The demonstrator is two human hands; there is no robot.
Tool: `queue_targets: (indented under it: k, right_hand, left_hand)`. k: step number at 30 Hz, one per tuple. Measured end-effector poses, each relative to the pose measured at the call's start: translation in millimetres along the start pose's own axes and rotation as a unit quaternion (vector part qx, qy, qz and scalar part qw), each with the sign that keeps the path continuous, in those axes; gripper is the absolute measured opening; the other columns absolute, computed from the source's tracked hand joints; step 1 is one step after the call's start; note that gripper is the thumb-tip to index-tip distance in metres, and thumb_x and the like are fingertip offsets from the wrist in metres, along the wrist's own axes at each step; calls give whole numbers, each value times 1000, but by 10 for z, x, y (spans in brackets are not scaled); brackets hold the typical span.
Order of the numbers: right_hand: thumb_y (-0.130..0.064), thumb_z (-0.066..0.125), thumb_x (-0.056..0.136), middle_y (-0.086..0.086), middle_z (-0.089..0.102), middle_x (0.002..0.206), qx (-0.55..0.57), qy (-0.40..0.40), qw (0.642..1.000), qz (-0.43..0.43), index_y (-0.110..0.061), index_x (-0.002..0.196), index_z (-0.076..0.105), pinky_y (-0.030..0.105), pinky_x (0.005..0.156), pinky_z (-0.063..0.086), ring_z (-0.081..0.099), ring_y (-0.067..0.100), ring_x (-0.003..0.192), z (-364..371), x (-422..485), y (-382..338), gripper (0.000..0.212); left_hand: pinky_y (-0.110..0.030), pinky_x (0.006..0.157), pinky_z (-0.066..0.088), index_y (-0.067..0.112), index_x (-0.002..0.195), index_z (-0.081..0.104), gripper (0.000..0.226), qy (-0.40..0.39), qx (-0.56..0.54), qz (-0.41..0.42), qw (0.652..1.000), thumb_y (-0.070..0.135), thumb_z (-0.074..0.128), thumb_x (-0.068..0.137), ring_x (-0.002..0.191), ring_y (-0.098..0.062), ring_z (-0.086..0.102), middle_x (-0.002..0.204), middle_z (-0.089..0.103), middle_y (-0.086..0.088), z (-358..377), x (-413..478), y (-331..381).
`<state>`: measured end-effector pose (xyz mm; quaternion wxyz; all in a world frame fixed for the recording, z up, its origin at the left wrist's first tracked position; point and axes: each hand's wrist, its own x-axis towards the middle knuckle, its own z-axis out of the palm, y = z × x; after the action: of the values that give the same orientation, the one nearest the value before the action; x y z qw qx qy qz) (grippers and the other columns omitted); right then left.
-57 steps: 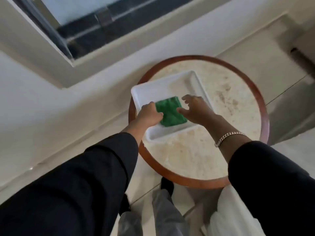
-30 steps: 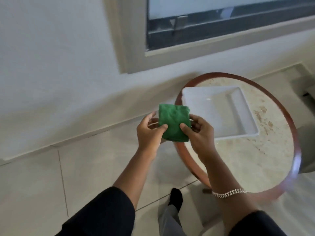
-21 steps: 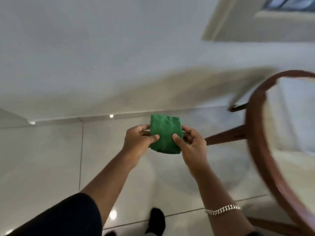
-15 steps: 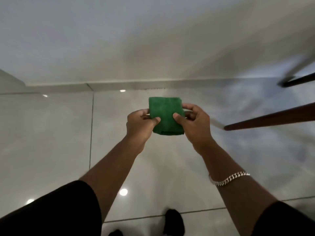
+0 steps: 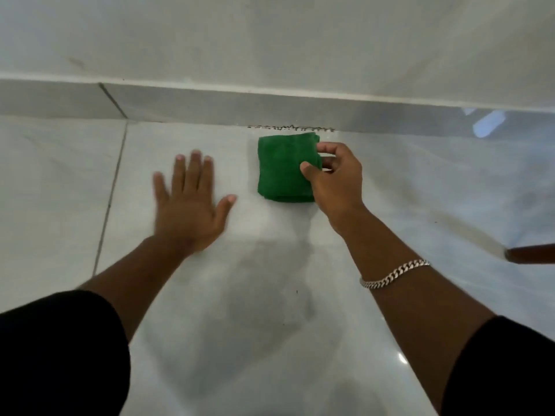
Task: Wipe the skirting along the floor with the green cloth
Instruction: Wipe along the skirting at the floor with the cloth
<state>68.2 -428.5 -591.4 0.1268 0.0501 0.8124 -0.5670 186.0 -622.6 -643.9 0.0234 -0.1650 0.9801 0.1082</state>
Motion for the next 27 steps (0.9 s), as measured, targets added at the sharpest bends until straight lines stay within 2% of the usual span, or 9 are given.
queue_targets:
  k: [2, 4, 6, 8, 11, 17, 21, 24, 27]
  right_hand:
    - [-7, 67, 81, 5, 59, 117, -114, 87, 984, -104, -17, 110, 60, 36, 92, 53, 58, 22, 107, 117, 86, 80, 32]
    - [-20, 65, 82, 10, 50, 134, -231, 131, 944, -198, -18, 121, 58, 39, 102, 40, 46, 26, 123, 276, 80, 126, 40]
    - [-33, 57, 87, 11, 49, 141, -325, 72, 906, -260, -19, 127, 58, 46, 107, 31, 42, 28, 131, 458, 55, 168, 42]
    - [-36, 50, 91, 10, 56, 138, -411, 26, 855, -314, -18, 129, 59, 53, 112, 26, 45, 30, 132, 590, 50, 301, 42]
    - [-34, 47, 93, 8, 61, 134, -449, 22, 825, -343, -19, 128, 60, 56, 114, 24, 47, 29, 131, 540, 211, 412, 40]
    - [-33, 46, 91, 9, 58, 138, -494, 111, 829, -236, -21, 129, 59, 64, 107, 27, 46, 30, 133, 52, 574, 440, 41]
    - [-25, 51, 80, 15, 58, 135, -468, 170, 857, -134, -14, 127, 60, 66, 102, 33, 47, 37, 130, 474, 436, 258, 49]
    - [-22, 52, 78, 15, 53, 139, -462, 100, 868, -156, -12, 131, 56, 68, 104, 28, 40, 38, 134, 835, 296, 100, 54]
    - [-23, 53, 79, 14, 53, 139, -473, 4, 851, -229, -11, 132, 53, 67, 105, 31, 41, 37, 133, 937, 198, 49, 55]
  left_hand:
    - [-61, 121, 0, 17, 158, -5, 86, -11, 36, -10, 999, 67, 11, 90, 155, -31, -7, 168, -7, -10, 102, 144, -141]
    - [-61, 122, -1, 18, 157, -9, 88, -11, 43, -4, 999, 70, 9, 89, 155, -30, -11, 168, -11, -9, 79, 280, -154]
    - [-62, 122, 1, 17, 157, -9, 90, -18, 48, -5, 999, 72, 8, 87, 155, -30, -11, 168, -11, -9, 39, 386, -163]
    - [-62, 122, 2, 16, 157, -8, 93, -19, 51, -6, 999, 73, 7, 85, 155, -29, -10, 168, -11, -9, 30, 431, -180]
    - [-63, 121, 2, 15, 158, -6, 94, -27, 41, -4, 999, 73, 8, 85, 155, -31, -6, 168, -7, -10, 6, 452, -195]
    - [-64, 120, 3, 13, 158, 1, 93, -24, 32, 6, 999, 73, 13, 87, 155, -32, -1, 169, -1, -12, 23, 484, -194]
    - [-64, 120, 3, 12, 158, 2, 94, -9, 34, 2, 999, 73, 14, 87, 155, -32, -1, 168, -1, -12, 27, 465, -203]
    - [-63, 121, 2, 13, 158, 0, 95, -11, 38, 2, 999, 74, 13, 86, 155, -32, -2, 168, -2, -12, 37, 489, -209]
    - [-62, 121, 2, 12, 158, 1, 96, -14, 37, -4, 999, 74, 12, 85, 156, -31, -1, 168, 0, -12, 13, 454, -205]
